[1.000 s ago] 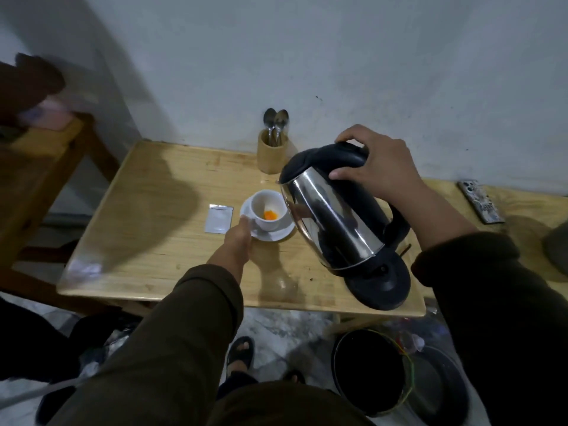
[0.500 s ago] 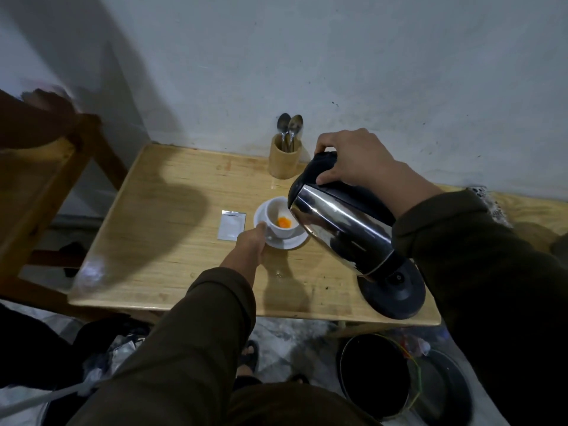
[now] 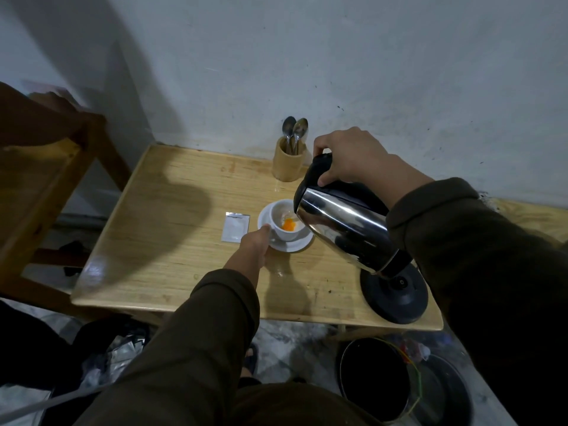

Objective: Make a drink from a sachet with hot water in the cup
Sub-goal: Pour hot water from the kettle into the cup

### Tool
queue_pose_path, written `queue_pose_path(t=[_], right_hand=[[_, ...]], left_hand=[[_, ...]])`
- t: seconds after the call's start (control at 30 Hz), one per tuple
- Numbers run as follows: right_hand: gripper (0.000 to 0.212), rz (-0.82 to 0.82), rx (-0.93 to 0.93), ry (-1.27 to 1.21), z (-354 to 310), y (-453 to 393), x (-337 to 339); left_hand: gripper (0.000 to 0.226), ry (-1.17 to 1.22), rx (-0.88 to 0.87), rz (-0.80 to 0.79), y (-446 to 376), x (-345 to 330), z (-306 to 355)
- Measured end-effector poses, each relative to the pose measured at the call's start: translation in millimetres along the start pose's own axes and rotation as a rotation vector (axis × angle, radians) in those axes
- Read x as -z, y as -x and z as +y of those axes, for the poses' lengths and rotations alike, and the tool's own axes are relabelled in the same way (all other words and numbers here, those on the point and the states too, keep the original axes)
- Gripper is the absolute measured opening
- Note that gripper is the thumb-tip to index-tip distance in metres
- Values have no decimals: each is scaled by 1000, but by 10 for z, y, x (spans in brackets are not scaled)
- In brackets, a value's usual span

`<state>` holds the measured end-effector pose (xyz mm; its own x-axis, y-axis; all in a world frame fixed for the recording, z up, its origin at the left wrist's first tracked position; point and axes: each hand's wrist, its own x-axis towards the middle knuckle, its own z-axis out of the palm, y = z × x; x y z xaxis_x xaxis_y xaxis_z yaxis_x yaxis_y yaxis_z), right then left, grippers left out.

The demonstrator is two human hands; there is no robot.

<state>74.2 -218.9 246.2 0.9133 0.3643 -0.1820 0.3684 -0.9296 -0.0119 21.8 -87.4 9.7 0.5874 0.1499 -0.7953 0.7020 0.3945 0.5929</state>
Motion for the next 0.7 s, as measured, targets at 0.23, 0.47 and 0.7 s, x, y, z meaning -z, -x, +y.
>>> queue_pose_path(t=[0.23, 0.47, 0.7], right_hand=[[45, -3, 18, 31, -35, -14, 42], [46, -23, 23, 60, -53, -13, 97], [42, -46, 24, 81, -76, 4, 121]], left_hand=[[54, 17, 9, -5, -39, -7, -2], [55, 24, 9, 16, -39, -14, 0], [57, 26, 14, 24, -31, -29, -3]])
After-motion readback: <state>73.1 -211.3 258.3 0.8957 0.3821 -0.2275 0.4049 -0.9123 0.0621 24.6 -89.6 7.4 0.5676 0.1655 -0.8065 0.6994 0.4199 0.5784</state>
